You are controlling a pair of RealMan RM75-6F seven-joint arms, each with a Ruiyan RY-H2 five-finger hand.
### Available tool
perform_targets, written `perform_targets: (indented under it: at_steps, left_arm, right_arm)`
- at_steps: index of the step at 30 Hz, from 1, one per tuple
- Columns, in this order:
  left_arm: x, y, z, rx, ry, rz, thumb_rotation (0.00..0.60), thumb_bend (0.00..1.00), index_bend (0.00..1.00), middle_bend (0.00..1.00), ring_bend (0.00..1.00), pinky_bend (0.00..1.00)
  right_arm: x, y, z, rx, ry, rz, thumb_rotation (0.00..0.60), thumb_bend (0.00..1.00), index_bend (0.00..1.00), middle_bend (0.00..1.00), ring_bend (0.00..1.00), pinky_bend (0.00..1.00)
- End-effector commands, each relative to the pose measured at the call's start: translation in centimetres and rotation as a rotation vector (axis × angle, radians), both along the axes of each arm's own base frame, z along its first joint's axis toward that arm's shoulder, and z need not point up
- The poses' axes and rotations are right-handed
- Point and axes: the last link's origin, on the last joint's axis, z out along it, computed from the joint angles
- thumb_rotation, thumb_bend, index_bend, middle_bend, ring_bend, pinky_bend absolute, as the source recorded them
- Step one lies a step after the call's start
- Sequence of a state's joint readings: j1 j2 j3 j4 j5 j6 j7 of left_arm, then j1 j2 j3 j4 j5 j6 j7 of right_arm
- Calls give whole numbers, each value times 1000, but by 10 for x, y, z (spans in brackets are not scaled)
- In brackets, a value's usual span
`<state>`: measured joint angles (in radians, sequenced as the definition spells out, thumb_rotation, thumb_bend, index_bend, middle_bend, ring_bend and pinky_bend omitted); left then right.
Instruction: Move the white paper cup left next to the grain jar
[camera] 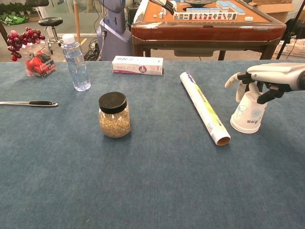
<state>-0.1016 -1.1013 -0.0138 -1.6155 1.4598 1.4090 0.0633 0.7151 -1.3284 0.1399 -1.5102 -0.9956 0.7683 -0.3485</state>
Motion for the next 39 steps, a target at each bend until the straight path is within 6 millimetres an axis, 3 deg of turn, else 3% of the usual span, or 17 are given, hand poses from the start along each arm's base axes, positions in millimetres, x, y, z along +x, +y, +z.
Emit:
perform_targets:
  at_steps: [1,39]
  left_arm:
    - [0,0,0,-1,1,0,600,90,581,669,647,828]
    - [0,1,-5,-16,10,1,600,90,581,669,647,828]
  right_arm:
    - [-1,2,1,9,-5,-5,600,1000,183,352,273,360]
    - [-20,31,17,112,3,-49,600,1000,183,518,455,364]
